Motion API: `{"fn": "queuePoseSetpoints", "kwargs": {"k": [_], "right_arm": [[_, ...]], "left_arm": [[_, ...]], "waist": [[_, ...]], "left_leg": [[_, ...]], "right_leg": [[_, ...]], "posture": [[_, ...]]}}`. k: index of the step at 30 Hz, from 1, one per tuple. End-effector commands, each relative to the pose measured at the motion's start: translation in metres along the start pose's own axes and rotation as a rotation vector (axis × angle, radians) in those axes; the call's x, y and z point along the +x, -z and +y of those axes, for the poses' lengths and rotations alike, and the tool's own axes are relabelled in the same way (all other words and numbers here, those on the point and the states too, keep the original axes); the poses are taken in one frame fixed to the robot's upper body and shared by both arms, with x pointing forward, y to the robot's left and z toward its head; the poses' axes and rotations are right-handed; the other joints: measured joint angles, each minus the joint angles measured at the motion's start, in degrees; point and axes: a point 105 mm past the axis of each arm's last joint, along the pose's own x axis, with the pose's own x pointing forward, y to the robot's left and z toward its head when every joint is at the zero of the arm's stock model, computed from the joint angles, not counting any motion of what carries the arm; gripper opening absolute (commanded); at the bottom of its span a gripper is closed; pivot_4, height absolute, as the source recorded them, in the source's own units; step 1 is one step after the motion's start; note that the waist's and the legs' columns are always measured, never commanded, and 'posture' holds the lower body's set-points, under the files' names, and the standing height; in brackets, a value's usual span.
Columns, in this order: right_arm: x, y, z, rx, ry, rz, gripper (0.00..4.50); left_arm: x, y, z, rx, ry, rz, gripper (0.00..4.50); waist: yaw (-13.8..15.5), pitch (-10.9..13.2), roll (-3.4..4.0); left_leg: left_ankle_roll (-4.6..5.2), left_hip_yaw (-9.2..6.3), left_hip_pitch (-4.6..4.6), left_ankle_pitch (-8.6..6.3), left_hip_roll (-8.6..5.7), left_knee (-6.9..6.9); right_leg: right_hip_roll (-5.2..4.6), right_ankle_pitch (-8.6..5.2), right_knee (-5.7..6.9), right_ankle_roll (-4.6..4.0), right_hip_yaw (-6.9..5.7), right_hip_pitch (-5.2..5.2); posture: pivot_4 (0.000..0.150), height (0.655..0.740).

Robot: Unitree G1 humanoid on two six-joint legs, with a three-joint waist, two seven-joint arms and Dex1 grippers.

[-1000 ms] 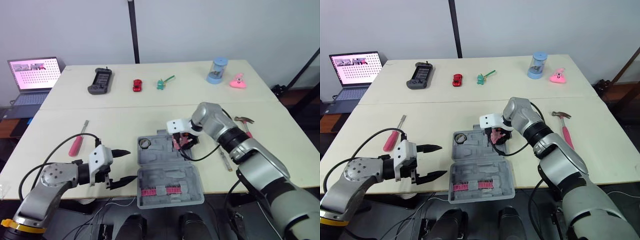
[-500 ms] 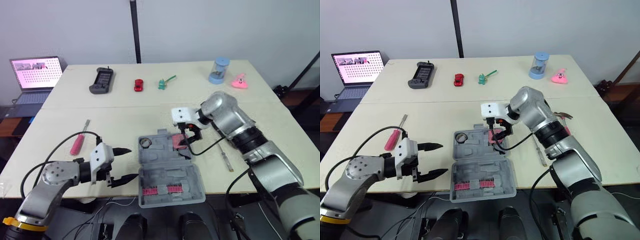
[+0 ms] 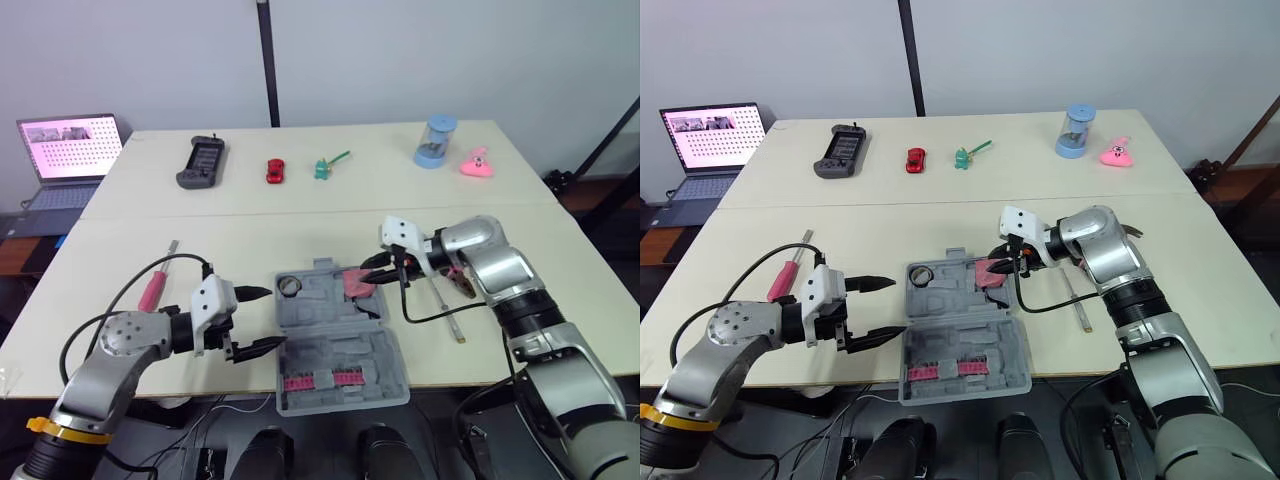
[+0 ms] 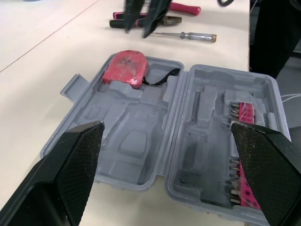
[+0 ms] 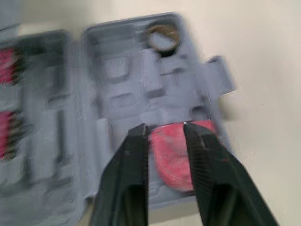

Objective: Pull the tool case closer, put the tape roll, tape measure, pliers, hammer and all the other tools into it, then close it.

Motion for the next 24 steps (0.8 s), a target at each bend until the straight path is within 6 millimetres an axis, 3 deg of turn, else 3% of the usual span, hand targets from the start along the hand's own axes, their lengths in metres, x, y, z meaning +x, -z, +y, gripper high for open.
{"fn": "queuePoseSetpoints", "kwargs": {"k": [1, 6, 11, 15, 21, 24], "right_arm": [[0.002, 0.003, -0.010, 0.005, 0.069, -0.033, 1.17], [0.010, 0.017, -0.015, 0.048, 0.093, -0.022, 1.17], [0.022, 0.059, -0.003, 0.187, 0.056, 0.086, 1.17], [0.023, 0.078, 0.003, 0.287, 0.041, 0.119, 1.17], [0.028, 0.077, 0.003, 0.306, 0.052, 0.067, 1.17], [0.022, 0.051, -0.009, 0.209, 0.122, -0.084, 1.17]], "left_arm": [[0.001, -0.005, 0.000, 0.022, 0.008, -0.012, 4.50], [0.001, -0.005, 0.001, 0.026, 0.012, -0.008, 4.50], [0.000, -0.005, 0.001, 0.030, 0.012, -0.002, 4.50], [0.000, -0.005, 0.001, 0.030, 0.012, 0.005, 4.50], [-0.002, -0.005, 0.002, 0.024, 0.012, 0.014, 4.50], [-0.005, -0.002, 0.005, 0.017, -0.002, 0.021, 4.50]], "waist": [[0.1, 0.0, 0.00], [0.0, 0.0, 0.00], [-0.1, 0.0, 0.00], [0.3, 0.0, -0.03], [0.1, -0.1, -0.10], [0.1, -0.1, -0.10]], "left_leg": [[0.00, 0.00, 0.00, 0.00, 0.00, 0.00], [0.00, 0.01, -0.01, 0.00, -0.01, 0.01], [0.00, 0.01, 0.00, 0.00, -0.03, 0.00], [0.01, -0.02, 0.17, 0.00, -0.02, 0.00], [0.02, -0.03, 0.32, -0.01, -0.02, 0.00], [0.02, -0.03, 0.32, -0.01, -0.02, 0.00]], "right_leg": [[-0.01, 0.00, 0.00, 0.00, 0.00, 0.00], [0.00, 0.00, 0.00, 0.00, 0.00, 0.00], [0.02, 0.00, 0.00, 0.00, 0.00, 0.00], [0.03, 0.00, -0.01, 0.00, -0.01, 0.21], [0.02, 0.00, -0.03, 0.00, -0.01, 0.37], [0.03, 0.00, -0.03, 0.00, -0.01, 0.37]], "posture": [[0.150, 0.6753], [0.150, 0.6753], [0.150, 0.6753], [0.150, 0.6753], [0.150, 0.6753], [0.150, 0.6753]]}}
